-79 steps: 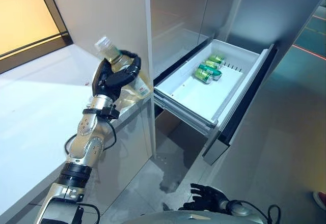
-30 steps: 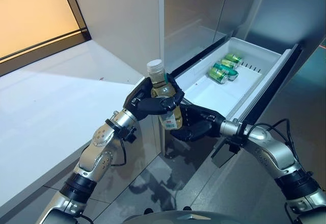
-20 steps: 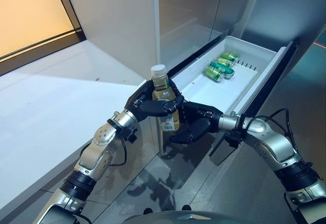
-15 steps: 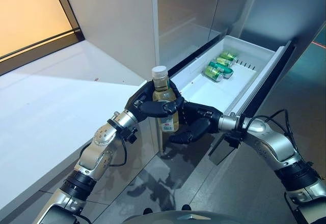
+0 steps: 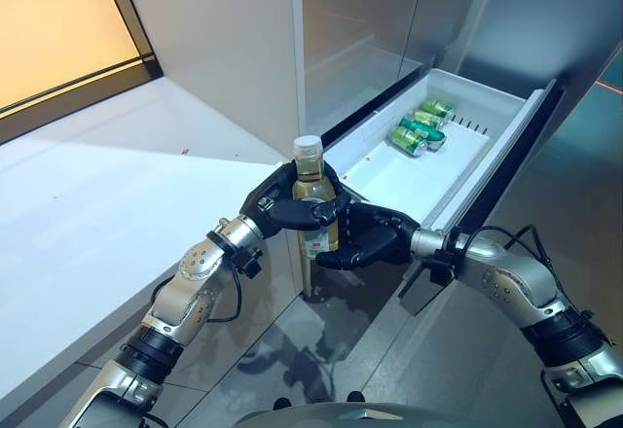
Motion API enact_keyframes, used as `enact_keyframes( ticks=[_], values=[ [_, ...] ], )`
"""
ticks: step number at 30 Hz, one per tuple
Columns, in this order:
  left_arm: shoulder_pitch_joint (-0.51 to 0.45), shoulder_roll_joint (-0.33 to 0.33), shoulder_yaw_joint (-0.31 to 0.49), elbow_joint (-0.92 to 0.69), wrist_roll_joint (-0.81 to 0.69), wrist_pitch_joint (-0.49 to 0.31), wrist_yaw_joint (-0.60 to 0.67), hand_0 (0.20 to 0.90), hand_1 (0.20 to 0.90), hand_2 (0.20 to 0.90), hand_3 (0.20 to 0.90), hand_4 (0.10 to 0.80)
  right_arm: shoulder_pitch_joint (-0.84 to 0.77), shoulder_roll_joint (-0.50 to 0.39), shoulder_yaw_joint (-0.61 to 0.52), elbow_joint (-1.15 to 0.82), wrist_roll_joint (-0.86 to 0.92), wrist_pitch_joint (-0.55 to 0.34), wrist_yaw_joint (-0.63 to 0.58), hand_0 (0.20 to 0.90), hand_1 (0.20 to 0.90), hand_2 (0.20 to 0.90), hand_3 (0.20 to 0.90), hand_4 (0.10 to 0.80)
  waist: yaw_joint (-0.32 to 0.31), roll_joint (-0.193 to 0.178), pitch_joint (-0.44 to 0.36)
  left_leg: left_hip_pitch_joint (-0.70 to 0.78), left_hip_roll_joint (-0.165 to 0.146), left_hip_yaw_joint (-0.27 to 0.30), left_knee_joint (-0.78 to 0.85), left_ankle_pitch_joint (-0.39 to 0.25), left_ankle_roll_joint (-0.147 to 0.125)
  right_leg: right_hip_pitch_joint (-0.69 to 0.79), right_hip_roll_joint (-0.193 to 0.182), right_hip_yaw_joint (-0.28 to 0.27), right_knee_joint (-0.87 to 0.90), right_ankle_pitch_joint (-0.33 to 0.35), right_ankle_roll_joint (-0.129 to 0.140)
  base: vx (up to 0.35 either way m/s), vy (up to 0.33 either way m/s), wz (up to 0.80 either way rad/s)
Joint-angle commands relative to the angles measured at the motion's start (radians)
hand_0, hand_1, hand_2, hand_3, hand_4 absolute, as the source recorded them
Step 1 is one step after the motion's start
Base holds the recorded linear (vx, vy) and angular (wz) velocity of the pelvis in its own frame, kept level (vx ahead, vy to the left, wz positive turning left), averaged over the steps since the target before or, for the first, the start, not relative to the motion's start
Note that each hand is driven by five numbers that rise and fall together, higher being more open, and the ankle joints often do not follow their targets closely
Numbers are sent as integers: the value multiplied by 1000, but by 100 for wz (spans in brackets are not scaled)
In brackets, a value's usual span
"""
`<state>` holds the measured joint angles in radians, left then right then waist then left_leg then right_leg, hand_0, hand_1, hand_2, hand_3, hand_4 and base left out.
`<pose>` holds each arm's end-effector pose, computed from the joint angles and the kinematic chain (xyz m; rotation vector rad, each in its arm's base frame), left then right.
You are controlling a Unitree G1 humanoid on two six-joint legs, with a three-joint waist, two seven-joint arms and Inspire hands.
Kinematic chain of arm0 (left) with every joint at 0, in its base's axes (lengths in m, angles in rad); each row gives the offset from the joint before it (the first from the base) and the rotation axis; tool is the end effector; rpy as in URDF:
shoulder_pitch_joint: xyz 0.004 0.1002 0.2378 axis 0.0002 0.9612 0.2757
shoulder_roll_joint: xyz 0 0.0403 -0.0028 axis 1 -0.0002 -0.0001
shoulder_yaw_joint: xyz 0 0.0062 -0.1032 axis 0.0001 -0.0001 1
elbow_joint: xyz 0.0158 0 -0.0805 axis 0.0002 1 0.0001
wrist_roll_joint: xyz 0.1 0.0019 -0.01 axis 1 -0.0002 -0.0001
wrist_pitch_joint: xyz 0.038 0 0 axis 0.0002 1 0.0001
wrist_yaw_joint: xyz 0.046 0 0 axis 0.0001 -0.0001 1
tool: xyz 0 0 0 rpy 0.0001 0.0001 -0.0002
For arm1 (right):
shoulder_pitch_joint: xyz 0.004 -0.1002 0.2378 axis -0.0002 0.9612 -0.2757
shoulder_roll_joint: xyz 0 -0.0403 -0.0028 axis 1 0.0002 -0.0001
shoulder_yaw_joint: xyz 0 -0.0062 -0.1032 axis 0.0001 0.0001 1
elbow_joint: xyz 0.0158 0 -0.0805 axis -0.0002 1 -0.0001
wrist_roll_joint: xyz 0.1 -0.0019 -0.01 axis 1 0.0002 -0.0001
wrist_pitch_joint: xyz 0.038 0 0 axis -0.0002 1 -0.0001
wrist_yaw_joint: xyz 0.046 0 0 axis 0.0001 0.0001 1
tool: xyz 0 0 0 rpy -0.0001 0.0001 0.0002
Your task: Put drinks into fridge and close the fridge
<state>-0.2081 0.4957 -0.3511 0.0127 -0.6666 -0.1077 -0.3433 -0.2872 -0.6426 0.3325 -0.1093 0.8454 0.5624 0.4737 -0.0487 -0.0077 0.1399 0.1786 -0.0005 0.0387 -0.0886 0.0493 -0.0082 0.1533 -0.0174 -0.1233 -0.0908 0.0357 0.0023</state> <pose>0.2331 0.1691 0.0805 -0.1339 -0.1224 -0.6936 0.2369 -0.1799 0.0960 0.1481 0.4232 0.9232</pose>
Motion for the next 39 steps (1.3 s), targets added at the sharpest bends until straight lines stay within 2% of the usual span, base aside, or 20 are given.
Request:
enact_keyframes(
  ticks=[1,4,5,6,7,8,13,20,25,28,29,30,31,33,35,39],
  values=[
    [-161,-110,-89,-48,-109,-123,-111,300,300,300,200,100,-96,214,42,-131,235,-80,66,900,900,900,900,800,9,-25,-66,5,-26,63,34,-112,29,-3,9,-14,74,-80,50,0,0,0],
    [-161,-122,-115,-55,-140,-99,-169,300,300,300,200,100,-83,228,69,-124,254,-55,51,900,900,900,900,800,4,-21,-64,8,-25,68,32,-111,30,-2,11,-9,74,-78,50,0,0,0],
    [-161,-124,-122,-58,-152,-89,-178,300,300,300,200,100,-79,233,76,-125,266,-49,46,853,853,853,845,745,2,-20,-64,9,-24,69,31,-111,31,-3,11,-8,73,-78,50,0,0,0],
    [-162,-126,-128,-57,-165,-83,-184,300,300,300,200,100,-76,236,83,-123,273,-51,40,764,764,764,741,641,1,-20,-64,10,-24,70,31,-110,31,-2,12,-7,73,-77,50,0,0,0],
    [-164,-127,-137,-56,-176,-77,-189,300,300,300,200,100,-77,239,90,-118,283,-55,32,634,634,634,590,490,0,-19,-64,11,-24,70,30,-110,31,0,12,-7,72,-77,50,0,0,0],
    [-165,-129,-143,-52,-181,-74,-199,300,300,300,200,100,-77,241,96,-118,289,-55,30,302,302,302,203,103,-1,-19,-64,12,-24,71,30,-110,31,0,12,-6,71,-77,50,0,0,0],
    [-160,-137,-168,-58,-188,-9,-275,300,300,300,200,100,-75,254,116,-123,292,-40,1,300,300,300,200,100,-2,-17,-64,10,-24,69,31,-109,33,-1,13,-1,70,-76,48,0,0,0],
    [-172,-131,-202,-52,-218,25,-329,300,300,300,200,100,-80,271,135,-108,411,-49,-99,300,300,300,200,100,-9,-10,-63,14,-26,68,26,-108,37,1,16,7,64,-72,47,0,0,0],
    [-166,-154,-211,-72,-220,36,-318,300,300,300,200,100,-72,311,136,-106,439,-106,-153,300,300,300,200,100,-11,-4,-62,12,-27,68,28,-107,38,1,16,10,61,-71,46,0,0,0],
    [-168,-170,-216,-77,-205,28,-291,300,300,300,200,100,-81,328,131,-104,367,-182,-183,300,300,300,200,100,-11,-3,-61,12,-27,66,27,-106,39,1,15,9,61,-70,44,0,0,0],
    [-170,-172,-215,-78,-186,7,-254,479,479,479,409,309,-91,326,123,-105,291,-235,-190,300,300,300,200,100,-12,-2,-60,11,-27,66,28,-106,39,0,15,11,61,-71,43,0,0,0],
    [-171,-171,-212,-82,-170,-18,-211,900,900,900,900,800,-100,321,114,-107,216,-288,-199,300,300,300,200,100,-11,-2,-60,11,-27,65,28,-106,38,0,15,11,61,-71,43,0,0,0],
    [-175,-165,-204,-82,-132,-64,-149,900,900,900,900,800,-118,305,96,-109,141,-344,-224,300,300,300,200,100,-10,-1,-60,12,-27,65,27,-107,39,1,15,10,60,-71,43,0,0,0],
    [-178,-165,-175,-77,-135,-96,-74,900,900,900,900,800,-164,276,46,-114,-1,-424,-285,300,300,300,200,100,-8,-4,-61,11,-27,63,28,-109,38,1,16,10,60,-72,41,0,0,0],
    [-170,-171,-126,-77,-86,-153,-8,900,900,900,900,800,-230,229,-24,-124,-127,-450,-342,300,300,300,200,100,-3,-10,-63,8,-27,62,33,-114,37,0,17,10,63,-76,37,0,0,0],
    [-161,-160,-71,-96,-2,-222,109,900,900,900,900,800,-312,143,-114,-114,-206,-418,-417,300,300,300,200,100,2,-20,-61,7,-27,59,38,-122,36,-1,19,7,71,-83,32,0,0,0]
  ],
)
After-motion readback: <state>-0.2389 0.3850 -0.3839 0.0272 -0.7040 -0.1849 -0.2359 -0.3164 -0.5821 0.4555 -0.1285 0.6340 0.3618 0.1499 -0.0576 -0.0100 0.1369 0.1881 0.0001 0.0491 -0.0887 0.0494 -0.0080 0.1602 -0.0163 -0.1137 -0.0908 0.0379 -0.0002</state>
